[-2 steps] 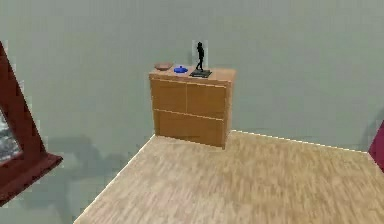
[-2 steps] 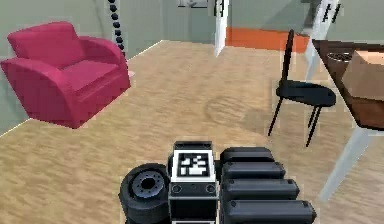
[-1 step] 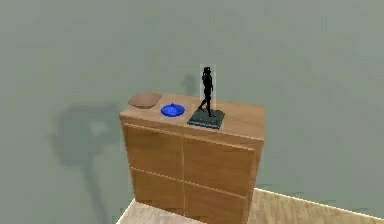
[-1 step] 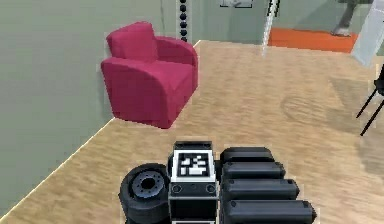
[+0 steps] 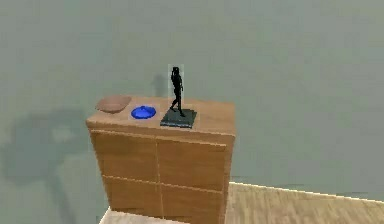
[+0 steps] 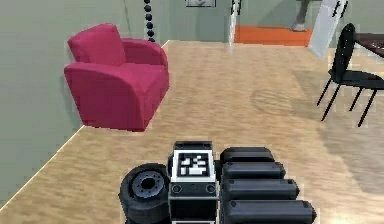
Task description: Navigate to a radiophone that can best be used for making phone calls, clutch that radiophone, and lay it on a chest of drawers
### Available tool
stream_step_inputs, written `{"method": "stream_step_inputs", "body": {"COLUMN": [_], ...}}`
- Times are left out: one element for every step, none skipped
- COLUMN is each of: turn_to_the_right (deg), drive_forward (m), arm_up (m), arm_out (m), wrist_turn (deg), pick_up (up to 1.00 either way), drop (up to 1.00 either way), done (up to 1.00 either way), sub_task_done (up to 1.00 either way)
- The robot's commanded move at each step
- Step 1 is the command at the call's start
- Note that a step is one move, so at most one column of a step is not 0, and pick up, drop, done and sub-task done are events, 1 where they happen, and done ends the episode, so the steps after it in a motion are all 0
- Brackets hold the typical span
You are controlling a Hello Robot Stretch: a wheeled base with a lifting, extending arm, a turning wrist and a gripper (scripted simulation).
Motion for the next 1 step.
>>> {"method": "stream_step_inputs", "body": {"turn_to_the_right": [0.0], "drive_forward": [0.30], "arm_up": [0.00], "arm_out": [0.00], "wrist_turn": [0.0], "pick_up": [0.00], "drop": [0.00], "done": [0.00], "sub_task_done": [0.00]}}
